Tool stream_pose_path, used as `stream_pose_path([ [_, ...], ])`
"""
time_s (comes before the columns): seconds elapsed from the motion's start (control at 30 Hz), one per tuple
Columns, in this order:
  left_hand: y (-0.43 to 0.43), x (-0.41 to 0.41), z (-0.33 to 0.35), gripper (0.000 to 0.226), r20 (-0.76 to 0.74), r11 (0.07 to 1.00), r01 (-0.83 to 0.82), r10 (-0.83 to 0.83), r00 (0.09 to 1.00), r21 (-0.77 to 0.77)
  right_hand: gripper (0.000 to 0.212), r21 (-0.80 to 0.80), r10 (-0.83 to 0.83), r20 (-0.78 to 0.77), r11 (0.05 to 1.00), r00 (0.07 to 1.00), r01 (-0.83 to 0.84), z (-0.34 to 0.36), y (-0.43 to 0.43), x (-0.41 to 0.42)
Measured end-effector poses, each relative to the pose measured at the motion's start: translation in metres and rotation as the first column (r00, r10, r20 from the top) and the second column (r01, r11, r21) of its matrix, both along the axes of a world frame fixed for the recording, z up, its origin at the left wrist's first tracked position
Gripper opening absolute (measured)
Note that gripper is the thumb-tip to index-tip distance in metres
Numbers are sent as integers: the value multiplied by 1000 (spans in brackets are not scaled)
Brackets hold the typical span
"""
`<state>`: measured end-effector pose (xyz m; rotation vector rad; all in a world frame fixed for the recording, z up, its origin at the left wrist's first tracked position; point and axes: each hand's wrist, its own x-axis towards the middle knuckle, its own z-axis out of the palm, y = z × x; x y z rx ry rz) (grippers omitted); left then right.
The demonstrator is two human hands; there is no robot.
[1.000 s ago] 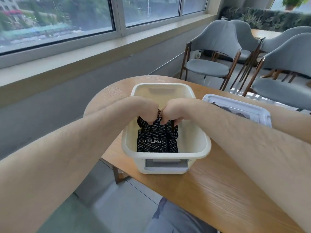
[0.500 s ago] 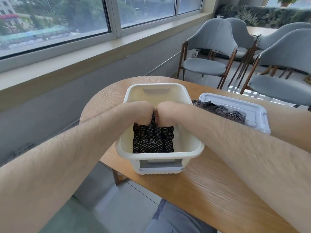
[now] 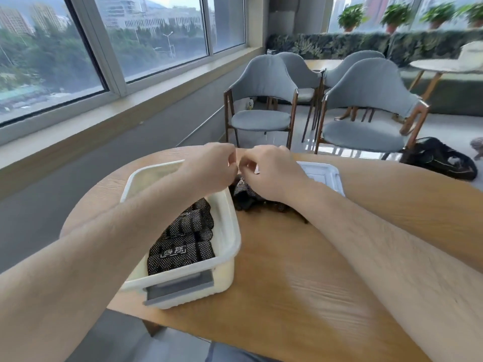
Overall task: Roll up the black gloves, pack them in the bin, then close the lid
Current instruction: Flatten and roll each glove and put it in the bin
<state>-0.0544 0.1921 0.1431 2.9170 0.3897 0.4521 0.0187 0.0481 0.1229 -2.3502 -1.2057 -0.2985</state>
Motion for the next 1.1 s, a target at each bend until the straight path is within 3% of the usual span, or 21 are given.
stream_pose_path([
  [0.23, -79, 71, -22, 19, -216, 988, 155, -146, 965, 23, 21, -29, -281, -100, 960, 955, 279, -26, -91, 45],
  [0.37, -105, 104, -45, 28, -420, 978, 150, -77, 904, 145, 25, -65, -380, -208, 925, 902, 374, -56, -117, 68],
  [0.53, -120, 129, -72, 55, -538, 945, 155, 26, 843, 289, 48, -270, -421, -264, 896, 868, 353, -94, -124, 80],
  [0.63, -126, 136, -77, 67, -565, 950, 132, 53, 823, 282, 48, -319, -406, -214, 889, 889, 329, -109, -121, 77],
  [0.73, -137, 139, -81, 67, -565, 945, 116, 83, 821, 307, 39, -277, -420, -169, 889, 892, 366, -118, -119, 77],
  [0.87, -156, 135, -91, 41, -468, 905, 66, 154, 870, 421, 21, -125, -423, -254, 906, 870, 404, -121, -120, 75],
  [1.03, -164, 117, -107, 34, -262, 929, 18, 86, 961, 370, 25, 46, -390, -386, 897, 836, 440, -123, -124, 72],
  [1.1, -165, 108, -115, 30, -144, 953, 6, 39, 989, 303, 39, 71, -386, -468, 880, 795, 469, -126, -124, 67],
])
